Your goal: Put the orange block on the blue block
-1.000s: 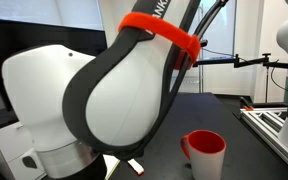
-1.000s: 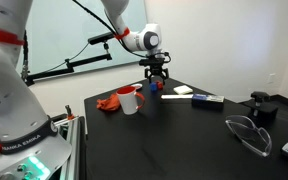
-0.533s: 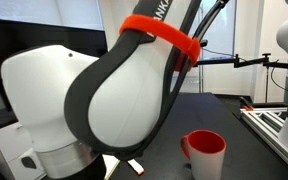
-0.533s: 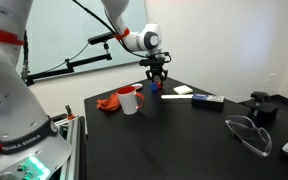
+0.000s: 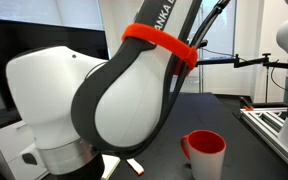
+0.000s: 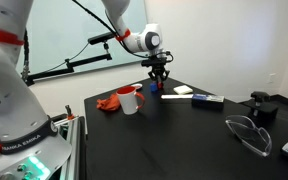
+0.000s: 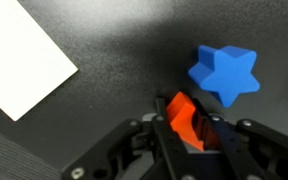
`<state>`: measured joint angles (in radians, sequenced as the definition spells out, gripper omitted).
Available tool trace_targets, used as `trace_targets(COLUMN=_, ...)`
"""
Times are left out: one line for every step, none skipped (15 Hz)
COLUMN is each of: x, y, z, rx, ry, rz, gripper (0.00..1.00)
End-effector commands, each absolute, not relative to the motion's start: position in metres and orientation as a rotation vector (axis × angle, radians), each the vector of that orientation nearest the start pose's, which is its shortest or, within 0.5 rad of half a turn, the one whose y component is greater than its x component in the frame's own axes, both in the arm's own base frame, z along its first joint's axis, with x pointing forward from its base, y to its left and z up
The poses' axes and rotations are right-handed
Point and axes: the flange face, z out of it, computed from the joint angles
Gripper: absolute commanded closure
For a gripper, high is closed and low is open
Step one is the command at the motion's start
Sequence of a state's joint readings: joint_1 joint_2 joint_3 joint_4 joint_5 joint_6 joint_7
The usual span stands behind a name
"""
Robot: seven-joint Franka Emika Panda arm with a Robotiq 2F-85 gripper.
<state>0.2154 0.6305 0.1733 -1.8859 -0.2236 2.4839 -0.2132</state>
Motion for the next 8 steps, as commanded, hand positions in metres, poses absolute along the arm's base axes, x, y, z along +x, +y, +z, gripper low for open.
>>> trace_targets(x=0.584, y=0.235, z=0.182, rx=-2.968, ry=-1.191, rz=-0.026, gripper=0.93)
trace_targets(x=0.583, y=0.234, z=0.184, rx=-2.965, ry=-1.186, rz=-0.028, gripper=0.93)
trace_targets(x=0.581, y=0.232, z=0.187, rx=-2.963, ry=-1.177, rz=-0.032, gripper=0.93)
trace_targets(x=0.578, y=0.229, z=0.191, rx=-2.962, ry=-1.173, rz=-0.036, gripper=0.93)
trace_targets(x=0.575, y=0.227, z=0.195, rx=-2.964, ry=-1.170, rz=-0.038, gripper=0.93)
trace_targets(x=0.572, y=0.224, z=0.200, rx=-2.965, ry=-1.167, rz=-0.037, gripper=0.93)
trace_targets(x=0.570, y=0.221, z=0.204, rx=-2.968, ry=-1.163, rz=-0.040, gripper=0.93)
trace_targets(x=0.567, y=0.218, z=0.208, rx=-2.972, ry=-1.159, rz=-0.045, gripper=0.93)
